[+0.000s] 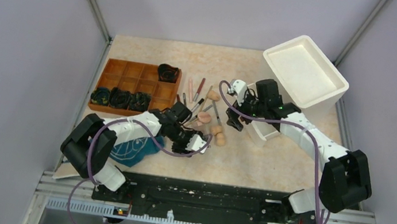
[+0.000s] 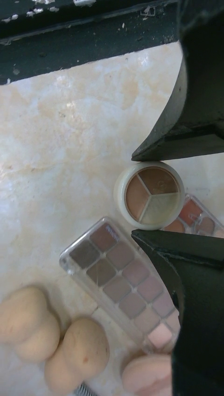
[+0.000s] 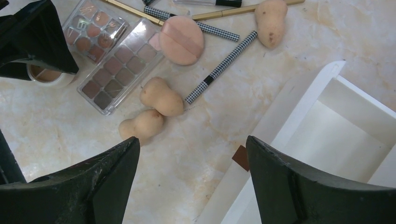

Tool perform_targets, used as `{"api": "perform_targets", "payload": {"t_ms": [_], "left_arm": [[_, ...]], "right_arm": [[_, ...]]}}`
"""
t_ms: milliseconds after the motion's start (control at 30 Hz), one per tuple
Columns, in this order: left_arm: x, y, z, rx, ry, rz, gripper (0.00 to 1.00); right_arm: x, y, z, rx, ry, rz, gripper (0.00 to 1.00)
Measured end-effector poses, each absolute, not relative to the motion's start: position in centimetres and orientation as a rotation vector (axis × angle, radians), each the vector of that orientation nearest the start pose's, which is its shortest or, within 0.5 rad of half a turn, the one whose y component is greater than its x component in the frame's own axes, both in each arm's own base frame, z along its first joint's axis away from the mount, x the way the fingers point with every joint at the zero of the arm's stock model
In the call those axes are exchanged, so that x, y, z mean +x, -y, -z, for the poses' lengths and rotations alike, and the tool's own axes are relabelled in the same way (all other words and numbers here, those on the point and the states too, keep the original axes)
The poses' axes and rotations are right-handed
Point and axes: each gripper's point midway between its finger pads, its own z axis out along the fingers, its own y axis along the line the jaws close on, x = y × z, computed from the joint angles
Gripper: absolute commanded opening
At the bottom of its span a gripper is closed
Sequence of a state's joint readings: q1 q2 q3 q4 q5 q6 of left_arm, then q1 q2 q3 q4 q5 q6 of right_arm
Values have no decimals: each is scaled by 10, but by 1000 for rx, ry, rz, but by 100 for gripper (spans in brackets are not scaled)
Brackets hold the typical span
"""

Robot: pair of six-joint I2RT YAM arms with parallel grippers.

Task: Organize the makeup
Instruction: Pick up the makeup from the center of the board.

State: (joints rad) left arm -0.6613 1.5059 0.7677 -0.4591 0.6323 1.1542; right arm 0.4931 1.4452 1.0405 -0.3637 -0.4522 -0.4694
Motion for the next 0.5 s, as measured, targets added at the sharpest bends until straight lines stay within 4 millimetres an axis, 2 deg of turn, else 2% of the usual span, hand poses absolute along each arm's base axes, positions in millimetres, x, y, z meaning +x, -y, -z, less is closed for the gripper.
{"api": "perform_targets", "payload": {"t_ms": [133,233,500], "left_arm": [[202,254,-49,-2903,2048,-986,47],[219,270,-74,-2924,2122,-1022,46],[280,323,-150,-2938,2456,-1170,47]], "right_arm": [[315,-223,-146,-1223,-1941,-490,82],[318,-212,-162,-1176,-1927,-444,82],[317,-174,-241,-1003,-1777,-335,82]]}}
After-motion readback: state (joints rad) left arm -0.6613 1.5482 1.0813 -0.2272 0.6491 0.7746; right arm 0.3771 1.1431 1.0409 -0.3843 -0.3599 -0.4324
